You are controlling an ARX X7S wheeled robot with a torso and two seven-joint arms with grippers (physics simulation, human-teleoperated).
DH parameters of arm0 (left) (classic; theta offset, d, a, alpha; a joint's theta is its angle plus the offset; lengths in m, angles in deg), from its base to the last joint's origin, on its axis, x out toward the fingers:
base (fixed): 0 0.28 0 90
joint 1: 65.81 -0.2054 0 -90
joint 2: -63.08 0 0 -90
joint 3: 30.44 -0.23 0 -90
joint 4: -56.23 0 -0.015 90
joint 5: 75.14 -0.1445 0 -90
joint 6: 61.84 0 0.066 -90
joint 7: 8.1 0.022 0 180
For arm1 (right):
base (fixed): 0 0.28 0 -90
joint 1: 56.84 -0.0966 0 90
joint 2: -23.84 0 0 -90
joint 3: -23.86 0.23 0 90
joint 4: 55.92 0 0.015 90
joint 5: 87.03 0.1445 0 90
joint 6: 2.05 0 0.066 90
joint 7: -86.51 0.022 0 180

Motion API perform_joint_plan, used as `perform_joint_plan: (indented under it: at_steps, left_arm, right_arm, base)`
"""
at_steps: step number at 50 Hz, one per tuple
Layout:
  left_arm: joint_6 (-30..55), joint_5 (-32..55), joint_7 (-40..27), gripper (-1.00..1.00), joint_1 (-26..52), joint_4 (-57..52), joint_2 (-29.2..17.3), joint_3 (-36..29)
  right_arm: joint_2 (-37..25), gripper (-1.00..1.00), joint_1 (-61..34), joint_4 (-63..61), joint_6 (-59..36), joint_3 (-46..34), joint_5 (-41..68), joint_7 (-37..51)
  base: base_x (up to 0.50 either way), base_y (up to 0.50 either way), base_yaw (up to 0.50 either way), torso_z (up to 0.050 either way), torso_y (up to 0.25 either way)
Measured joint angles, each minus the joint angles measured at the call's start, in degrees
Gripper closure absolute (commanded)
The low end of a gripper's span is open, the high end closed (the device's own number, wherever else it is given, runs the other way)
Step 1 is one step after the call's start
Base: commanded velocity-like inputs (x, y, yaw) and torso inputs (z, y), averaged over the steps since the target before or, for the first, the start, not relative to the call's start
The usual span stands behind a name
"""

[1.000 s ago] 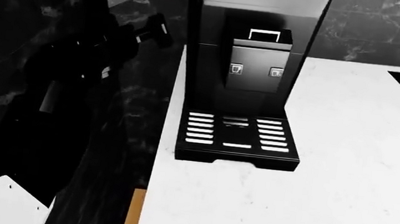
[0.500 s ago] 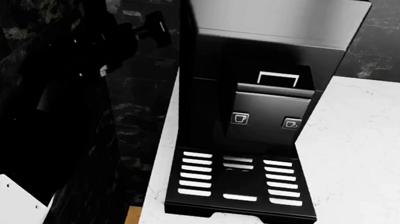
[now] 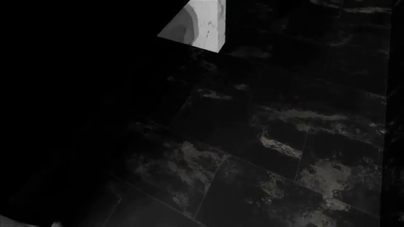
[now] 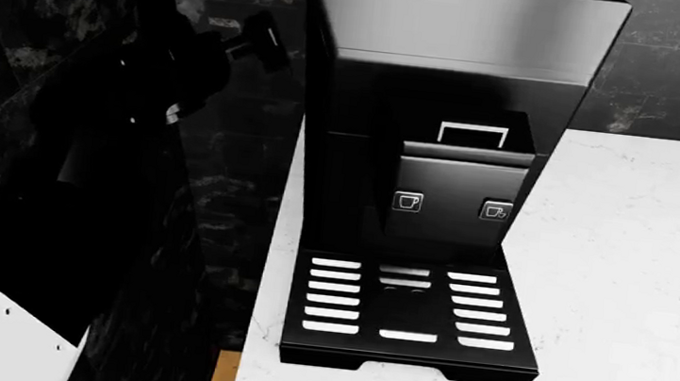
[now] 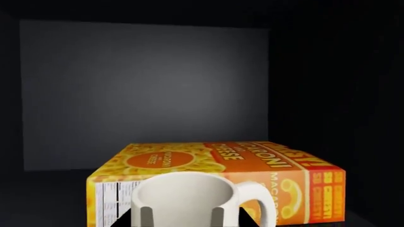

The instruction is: Pick the mug from the cabinet, place it under the coffee machine dispenser, and press the start button.

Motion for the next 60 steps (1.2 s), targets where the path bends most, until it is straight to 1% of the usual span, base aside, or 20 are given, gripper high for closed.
perform_joint_plan:
  at_steps: [20, 36, 57, 60]
  left_arm:
    - [0.0, -0.1, 0.0, -1.0, 0.2, 0.0, -0.1, 0.0]
    - [0.0, -0.1, 0.0, -1.0, 0.2, 0.0, -0.2, 0.1]
    - [0.1, -0.1, 0.2, -1.0, -0.1, 0.0, -0.3, 0.2]
    - [0.2, -0.1, 0.3, -1.0, -0.2, 0.0, -0.3, 0.2]
  right_arm:
    - [-1.3, 1.0, 0.9, -2.9, 7.6, 3.5, 2.7, 5.7]
    - [-1.8, 1.0, 1.4, -5.0, 8.7, 4.2, 3.8, 5.8]
    - [-2.0, 1.0, 2.2, -6.5, 8.7, 3.8, 4.4, 5.0]
    - [-2.1, 1.0, 2.1, -6.9, 8.7, 3.9, 4.3, 5.1]
  base:
    - [0.0, 0.0, 0.0, 0.0, 0.0]
    - [0.0, 0.0, 0.0, 0.0, 0.0]
    - [-0.5, 0.0, 0.0, 0.0, 0.0]
    - [0.0, 0.0, 0.0, 0.0, 0.0]
